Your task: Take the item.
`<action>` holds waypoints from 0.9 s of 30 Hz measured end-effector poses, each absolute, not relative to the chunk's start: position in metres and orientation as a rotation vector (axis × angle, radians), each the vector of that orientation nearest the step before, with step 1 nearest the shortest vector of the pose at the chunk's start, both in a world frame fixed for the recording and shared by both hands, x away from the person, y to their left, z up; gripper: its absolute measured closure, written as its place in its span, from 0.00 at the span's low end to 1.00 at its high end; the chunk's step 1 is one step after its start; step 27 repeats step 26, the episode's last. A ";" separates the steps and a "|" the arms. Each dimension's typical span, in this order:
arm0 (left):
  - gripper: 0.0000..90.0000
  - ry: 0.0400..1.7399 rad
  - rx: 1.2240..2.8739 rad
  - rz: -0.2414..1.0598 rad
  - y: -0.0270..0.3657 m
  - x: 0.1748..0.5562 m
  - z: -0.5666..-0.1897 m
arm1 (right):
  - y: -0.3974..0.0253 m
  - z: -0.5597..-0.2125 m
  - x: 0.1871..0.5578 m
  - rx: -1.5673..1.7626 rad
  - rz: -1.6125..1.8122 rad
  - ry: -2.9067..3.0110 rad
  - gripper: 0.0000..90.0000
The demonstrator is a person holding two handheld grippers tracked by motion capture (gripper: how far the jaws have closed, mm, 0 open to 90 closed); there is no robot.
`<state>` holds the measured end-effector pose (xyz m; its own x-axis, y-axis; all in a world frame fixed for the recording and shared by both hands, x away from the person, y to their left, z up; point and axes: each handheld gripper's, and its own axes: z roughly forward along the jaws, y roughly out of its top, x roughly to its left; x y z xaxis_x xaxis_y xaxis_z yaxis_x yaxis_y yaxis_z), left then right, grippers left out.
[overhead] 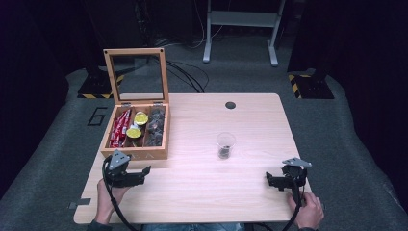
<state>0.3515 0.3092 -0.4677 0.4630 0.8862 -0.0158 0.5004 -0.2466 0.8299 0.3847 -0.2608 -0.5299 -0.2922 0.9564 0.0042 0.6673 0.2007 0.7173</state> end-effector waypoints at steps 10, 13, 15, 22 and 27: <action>0.09 1.284 1.959 0.539 0.331 0.350 -0.510 | -0.261 -0.530 0.385 1.510 0.866 2.035 0.00; 0.09 1.290 1.988 0.531 0.332 0.350 -0.520 | -0.261 -0.530 0.385 1.509 0.865 2.035 0.00; 0.09 1.304 2.006 0.534 0.332 0.351 -0.526 | -0.261 -0.530 0.385 1.509 0.865 2.035 0.00; 0.08 1.304 1.999 0.566 0.333 0.349 -0.531 | -0.261 -0.530 0.385 1.509 0.864 2.035 0.00; 0.09 1.312 2.001 0.573 0.333 0.349 -0.531 | -0.261 -0.530 0.385 1.510 0.864 2.035 0.00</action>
